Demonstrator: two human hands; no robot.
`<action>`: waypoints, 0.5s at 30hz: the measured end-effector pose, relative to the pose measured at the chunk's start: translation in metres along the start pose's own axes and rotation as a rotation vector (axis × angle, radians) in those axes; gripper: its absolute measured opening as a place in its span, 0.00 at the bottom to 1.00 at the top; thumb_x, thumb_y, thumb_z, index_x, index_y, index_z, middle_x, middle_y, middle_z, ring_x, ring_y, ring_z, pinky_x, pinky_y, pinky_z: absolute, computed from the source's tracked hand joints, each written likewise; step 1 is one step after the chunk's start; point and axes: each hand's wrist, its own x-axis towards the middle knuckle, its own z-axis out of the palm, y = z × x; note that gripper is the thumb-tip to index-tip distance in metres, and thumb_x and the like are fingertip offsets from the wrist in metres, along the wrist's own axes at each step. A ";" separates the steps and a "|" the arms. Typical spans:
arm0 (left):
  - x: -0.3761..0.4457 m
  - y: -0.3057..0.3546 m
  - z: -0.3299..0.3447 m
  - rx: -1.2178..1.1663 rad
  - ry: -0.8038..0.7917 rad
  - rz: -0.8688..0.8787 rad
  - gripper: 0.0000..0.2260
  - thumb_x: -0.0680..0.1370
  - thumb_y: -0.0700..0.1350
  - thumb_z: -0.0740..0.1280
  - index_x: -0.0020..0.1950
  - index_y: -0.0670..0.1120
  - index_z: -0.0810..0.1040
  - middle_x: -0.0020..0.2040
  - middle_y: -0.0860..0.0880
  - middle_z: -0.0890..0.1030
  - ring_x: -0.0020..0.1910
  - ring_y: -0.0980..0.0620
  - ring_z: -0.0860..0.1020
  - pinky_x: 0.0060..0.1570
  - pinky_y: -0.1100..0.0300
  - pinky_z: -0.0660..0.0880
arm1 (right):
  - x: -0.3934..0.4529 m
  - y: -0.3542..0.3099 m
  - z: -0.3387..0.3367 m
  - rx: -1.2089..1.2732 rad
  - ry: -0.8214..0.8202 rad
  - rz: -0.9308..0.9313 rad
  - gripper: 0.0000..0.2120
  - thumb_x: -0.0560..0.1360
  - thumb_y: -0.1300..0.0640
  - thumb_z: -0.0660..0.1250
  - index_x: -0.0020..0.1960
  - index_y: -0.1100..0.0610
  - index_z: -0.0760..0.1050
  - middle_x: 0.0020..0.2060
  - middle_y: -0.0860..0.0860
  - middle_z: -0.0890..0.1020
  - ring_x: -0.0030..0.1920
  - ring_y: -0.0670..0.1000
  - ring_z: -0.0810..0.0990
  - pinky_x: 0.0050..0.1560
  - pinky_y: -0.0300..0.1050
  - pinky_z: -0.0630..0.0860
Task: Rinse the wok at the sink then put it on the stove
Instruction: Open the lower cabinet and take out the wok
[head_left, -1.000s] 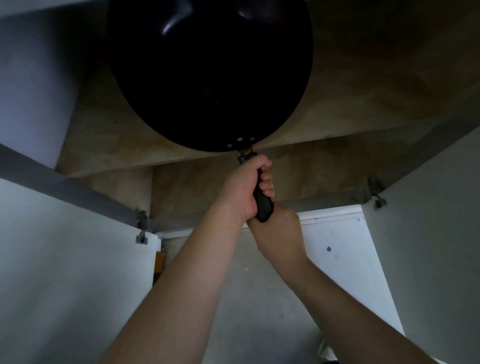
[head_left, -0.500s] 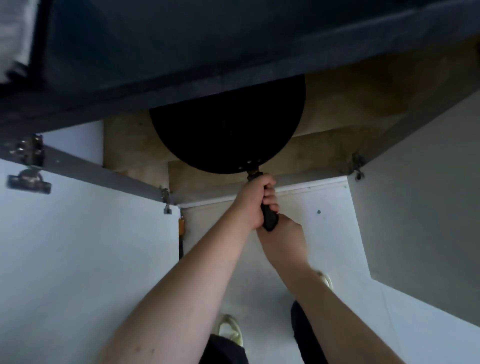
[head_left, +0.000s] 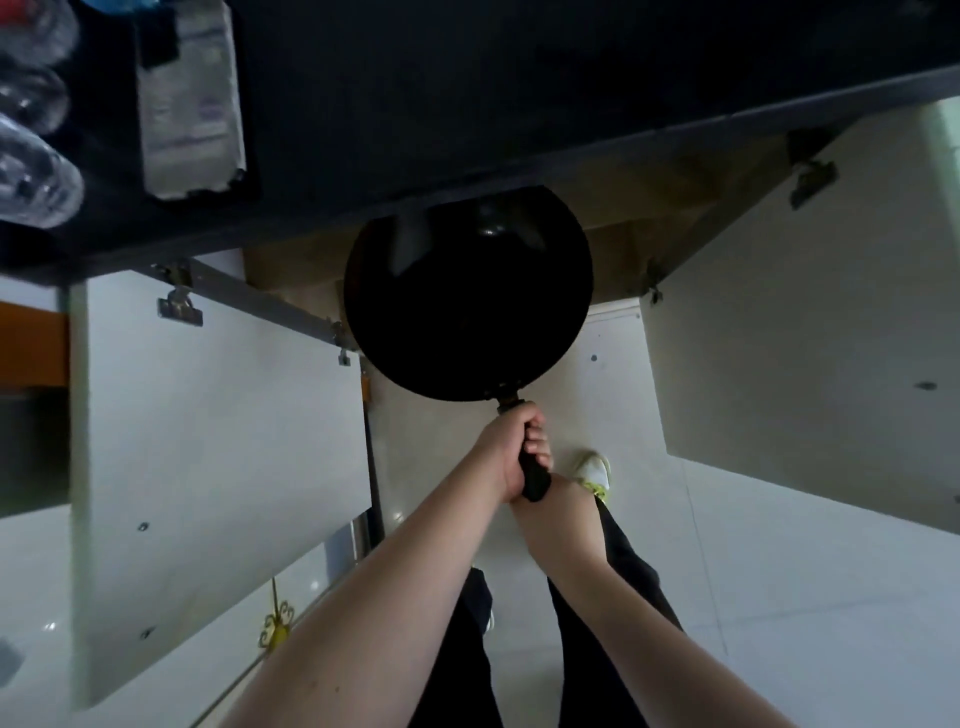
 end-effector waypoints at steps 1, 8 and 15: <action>-0.009 -0.008 -0.003 0.001 0.002 -0.017 0.14 0.78 0.40 0.58 0.32 0.48 0.64 0.20 0.55 0.63 0.16 0.58 0.60 0.22 0.67 0.57 | -0.012 0.001 0.001 0.027 -0.016 0.025 0.12 0.75 0.55 0.61 0.33 0.52 0.67 0.27 0.48 0.74 0.27 0.48 0.72 0.26 0.41 0.65; -0.069 -0.056 -0.034 0.009 0.055 -0.099 0.17 0.79 0.40 0.62 0.30 0.47 0.64 0.19 0.54 0.67 0.14 0.57 0.64 0.28 0.64 0.59 | -0.093 0.007 0.020 0.113 -0.153 0.125 0.09 0.73 0.57 0.61 0.34 0.56 0.71 0.26 0.51 0.76 0.26 0.52 0.76 0.26 0.42 0.70; -0.113 -0.097 -0.066 0.006 0.043 -0.135 0.18 0.77 0.38 0.60 0.29 0.48 0.60 0.17 0.54 0.63 0.13 0.57 0.60 0.27 0.65 0.57 | -0.162 0.012 0.038 0.103 -0.191 0.125 0.12 0.75 0.62 0.57 0.34 0.58 0.70 0.26 0.53 0.76 0.25 0.53 0.75 0.29 0.41 0.72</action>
